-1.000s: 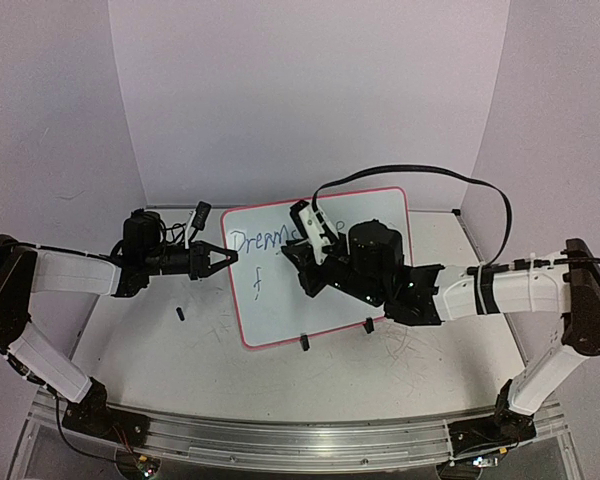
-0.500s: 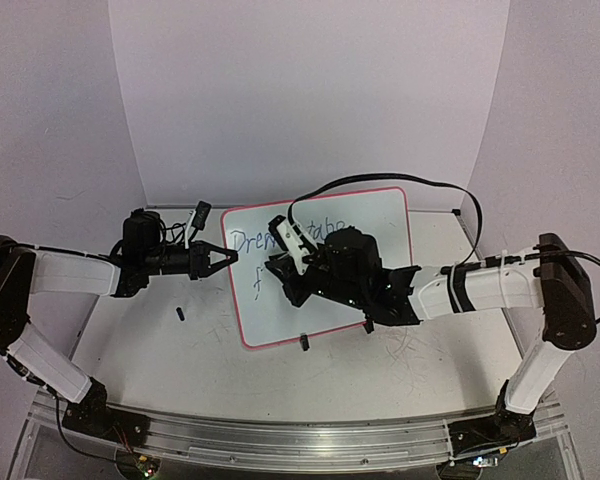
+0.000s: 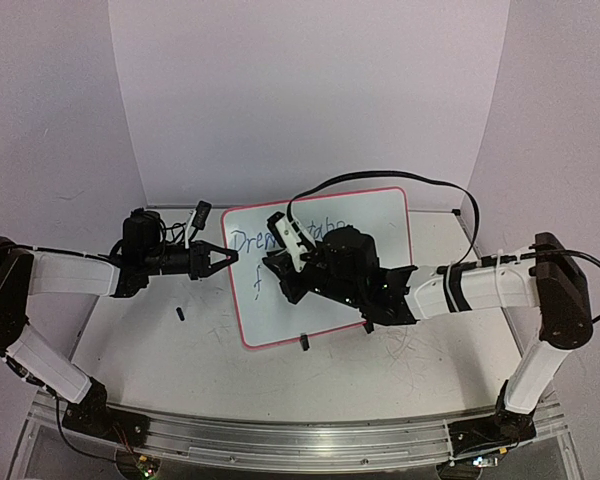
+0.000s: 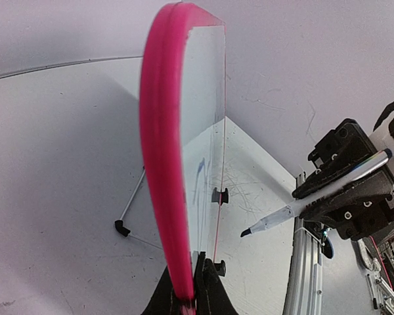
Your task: Write a sentence on the whiteboard
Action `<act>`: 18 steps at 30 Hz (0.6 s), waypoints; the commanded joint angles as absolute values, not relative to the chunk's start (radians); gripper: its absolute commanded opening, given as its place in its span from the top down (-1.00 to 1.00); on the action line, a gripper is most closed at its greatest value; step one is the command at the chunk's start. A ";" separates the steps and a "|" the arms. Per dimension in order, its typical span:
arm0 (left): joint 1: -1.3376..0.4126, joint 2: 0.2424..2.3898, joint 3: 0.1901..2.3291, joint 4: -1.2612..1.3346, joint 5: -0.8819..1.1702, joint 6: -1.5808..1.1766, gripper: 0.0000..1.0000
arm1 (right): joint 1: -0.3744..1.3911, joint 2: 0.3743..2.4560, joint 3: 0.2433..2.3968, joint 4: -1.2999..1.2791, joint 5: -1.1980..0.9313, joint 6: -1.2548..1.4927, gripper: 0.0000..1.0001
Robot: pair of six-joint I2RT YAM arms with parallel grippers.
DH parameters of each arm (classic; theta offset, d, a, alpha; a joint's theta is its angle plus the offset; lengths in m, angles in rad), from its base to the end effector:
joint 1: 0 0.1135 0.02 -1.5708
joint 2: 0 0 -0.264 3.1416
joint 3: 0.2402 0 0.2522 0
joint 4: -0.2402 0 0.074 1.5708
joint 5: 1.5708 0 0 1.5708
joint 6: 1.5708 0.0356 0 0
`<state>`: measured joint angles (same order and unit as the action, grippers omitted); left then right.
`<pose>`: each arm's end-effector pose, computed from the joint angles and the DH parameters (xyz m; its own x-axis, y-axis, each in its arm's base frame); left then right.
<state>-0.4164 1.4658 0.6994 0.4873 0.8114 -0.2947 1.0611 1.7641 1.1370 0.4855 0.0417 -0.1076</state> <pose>0.2686 -0.1470 0.2222 -0.5072 0.0056 -0.8618 0.8034 0.3650 -0.4704 0.2027 0.3596 0.2620 0.0230 -0.1787 -0.9836 -0.8545 0.5073 -0.1122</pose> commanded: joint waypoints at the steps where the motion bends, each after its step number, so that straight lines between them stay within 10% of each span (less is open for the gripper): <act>1: -0.422 1.462 0.716 0.454 0.701 -0.227 1.00 | 1.065 1.767 1.166 0.493 0.071 -0.094 1.00; 18: -0.423 1.462 0.718 0.451 0.703 -0.220 1.00 | 1.064 1.804 1.190 0.474 0.138 -0.091 1.00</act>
